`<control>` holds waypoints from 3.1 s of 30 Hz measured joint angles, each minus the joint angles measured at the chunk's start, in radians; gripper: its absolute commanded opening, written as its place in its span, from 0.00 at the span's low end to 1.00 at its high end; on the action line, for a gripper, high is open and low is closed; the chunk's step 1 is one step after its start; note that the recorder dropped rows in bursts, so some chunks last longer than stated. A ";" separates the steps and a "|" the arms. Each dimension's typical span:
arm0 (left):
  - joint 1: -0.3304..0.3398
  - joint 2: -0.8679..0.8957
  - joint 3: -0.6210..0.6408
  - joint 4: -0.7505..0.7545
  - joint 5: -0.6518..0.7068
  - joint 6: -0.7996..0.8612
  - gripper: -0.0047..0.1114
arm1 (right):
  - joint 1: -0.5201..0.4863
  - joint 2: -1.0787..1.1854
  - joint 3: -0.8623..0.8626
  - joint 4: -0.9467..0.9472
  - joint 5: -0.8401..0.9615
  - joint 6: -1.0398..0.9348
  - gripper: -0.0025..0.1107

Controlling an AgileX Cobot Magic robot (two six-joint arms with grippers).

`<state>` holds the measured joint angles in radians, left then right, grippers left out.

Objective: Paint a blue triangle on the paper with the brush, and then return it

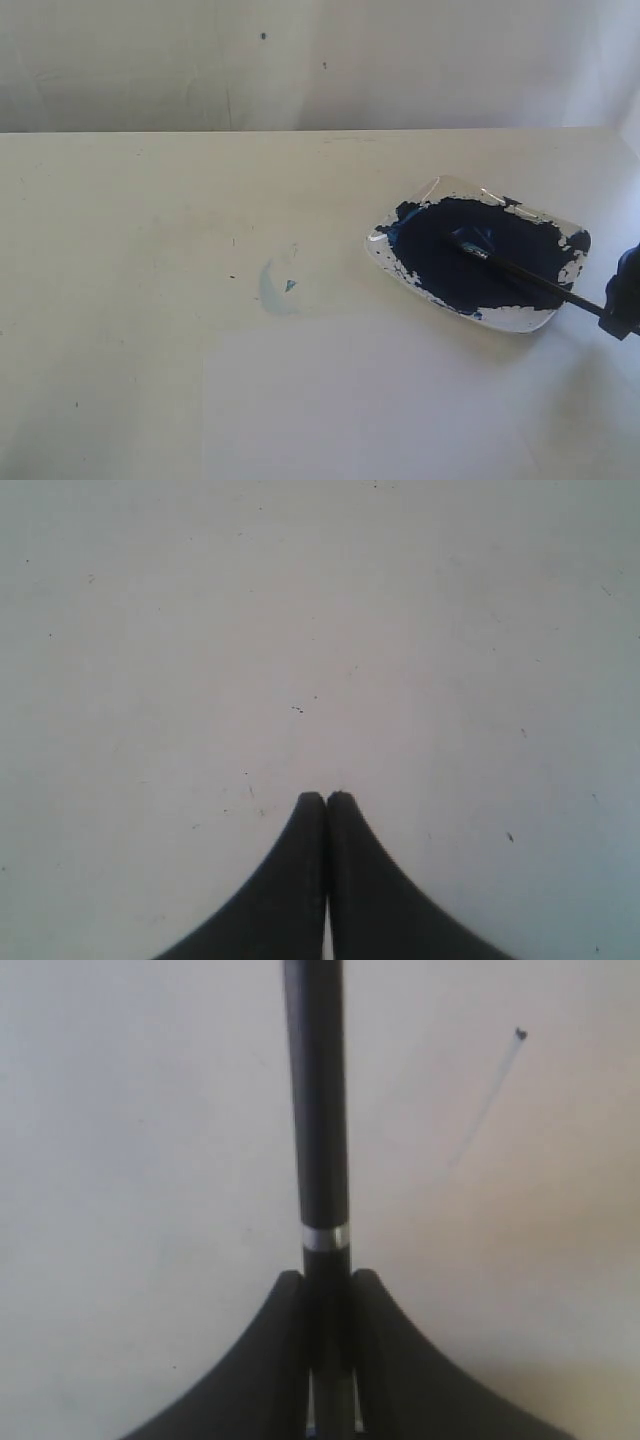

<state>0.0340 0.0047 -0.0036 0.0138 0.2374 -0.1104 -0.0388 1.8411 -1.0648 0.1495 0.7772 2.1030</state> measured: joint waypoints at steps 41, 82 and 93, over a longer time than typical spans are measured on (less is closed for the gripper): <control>0.000 0.000 0.000 0.000 0.000 0.000 0.04 | 0.000 0.000 0.000 0.000 -0.002 0.000 0.02; 0.000 0.000 0.000 0.000 0.000 0.000 0.04 | 0.000 -0.149 0.000 -0.074 -0.235 -0.264 0.02; 0.000 0.000 0.000 0.000 0.000 0.000 0.04 | 0.000 -0.222 0.000 -0.509 -0.777 -0.565 0.02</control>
<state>0.0340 0.0047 -0.0036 0.0138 0.2374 -0.1104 -0.0388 1.6191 -1.0648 -0.3591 0.0000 1.5383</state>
